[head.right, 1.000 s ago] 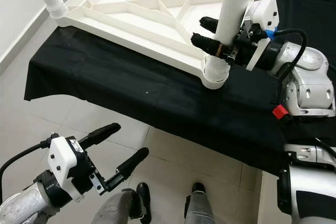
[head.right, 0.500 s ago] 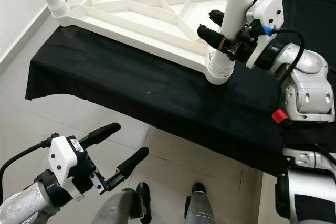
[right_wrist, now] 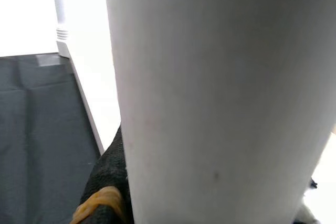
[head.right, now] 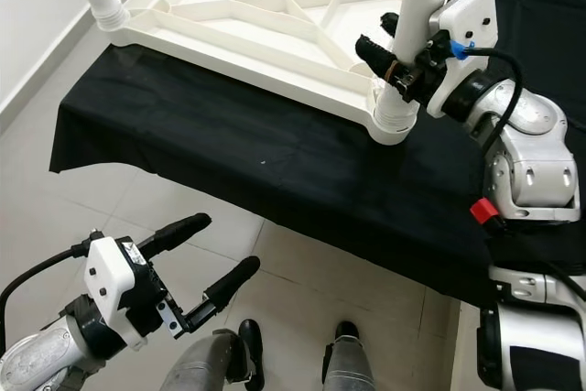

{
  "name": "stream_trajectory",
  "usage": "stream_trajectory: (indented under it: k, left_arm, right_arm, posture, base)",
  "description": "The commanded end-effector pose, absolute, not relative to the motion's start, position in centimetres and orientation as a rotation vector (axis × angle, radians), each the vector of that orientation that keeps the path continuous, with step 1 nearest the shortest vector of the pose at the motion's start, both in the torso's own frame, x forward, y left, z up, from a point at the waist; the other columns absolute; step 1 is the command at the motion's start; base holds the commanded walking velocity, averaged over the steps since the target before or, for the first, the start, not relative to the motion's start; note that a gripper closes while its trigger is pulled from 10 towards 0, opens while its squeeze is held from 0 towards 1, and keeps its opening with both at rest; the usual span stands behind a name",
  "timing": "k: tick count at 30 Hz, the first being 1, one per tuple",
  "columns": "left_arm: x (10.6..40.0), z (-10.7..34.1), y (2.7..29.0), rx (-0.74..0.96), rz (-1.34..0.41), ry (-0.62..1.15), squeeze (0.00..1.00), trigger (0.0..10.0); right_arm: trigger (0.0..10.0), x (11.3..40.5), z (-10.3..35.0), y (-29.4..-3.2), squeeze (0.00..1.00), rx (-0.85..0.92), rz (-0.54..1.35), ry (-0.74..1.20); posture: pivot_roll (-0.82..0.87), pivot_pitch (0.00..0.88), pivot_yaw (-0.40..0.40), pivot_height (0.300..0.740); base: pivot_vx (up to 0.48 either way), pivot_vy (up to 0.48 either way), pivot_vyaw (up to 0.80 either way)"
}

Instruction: Building children table

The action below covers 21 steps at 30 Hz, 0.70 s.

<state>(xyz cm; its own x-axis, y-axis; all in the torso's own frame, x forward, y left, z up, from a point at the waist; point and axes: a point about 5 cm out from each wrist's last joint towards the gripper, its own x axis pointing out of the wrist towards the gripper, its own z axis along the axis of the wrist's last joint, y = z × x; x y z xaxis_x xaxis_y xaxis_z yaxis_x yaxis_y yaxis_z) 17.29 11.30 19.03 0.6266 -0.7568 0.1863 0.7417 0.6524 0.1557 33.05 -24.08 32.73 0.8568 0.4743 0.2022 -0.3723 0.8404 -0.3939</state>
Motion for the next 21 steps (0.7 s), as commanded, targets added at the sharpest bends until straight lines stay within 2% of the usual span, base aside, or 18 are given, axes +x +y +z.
stream_trajectory:
  k: [1,9,12,21]
  left_arm:
    - [17.2,18.3,11.3,0.072,-0.864,-0.212,0.0,10.0]
    - [17.2,18.3,11.3,0.073,-0.863,-0.213,0.0,10.0]
    - [17.3,18.2,11.3,0.073,-0.863,-0.213,0.0,10.0]
    - [17.3,18.2,11.4,0.075,-0.865,-0.211,0.0,10.0]
  right_arm:
    - [10.0,33.8,29.0,-25.6,0.0,-0.317,0.358,-0.109]
    - [10.0,33.4,28.7,-25.7,0.0,-0.285,0.267,-0.111]
    - [10.0,33.3,28.4,-26.3,0.0,-0.246,0.166,-0.119]
    - [10.0,33.1,28.3,-26.7,0.0,-0.227,0.08,-0.126]
  posture:
    - [0.05,0.385,0.122,0.74]
    - [0.05,0.382,0.12,0.74]
    - [0.05,0.38,0.122,0.74]
    - [0.04,0.378,0.123,0.74]
  base:
    - [0.0,0.0,0.0]
    - [0.0,0.0,0.0]
    - [0.0,0.0,0.0]
    - [0.0,0.0,0.0]
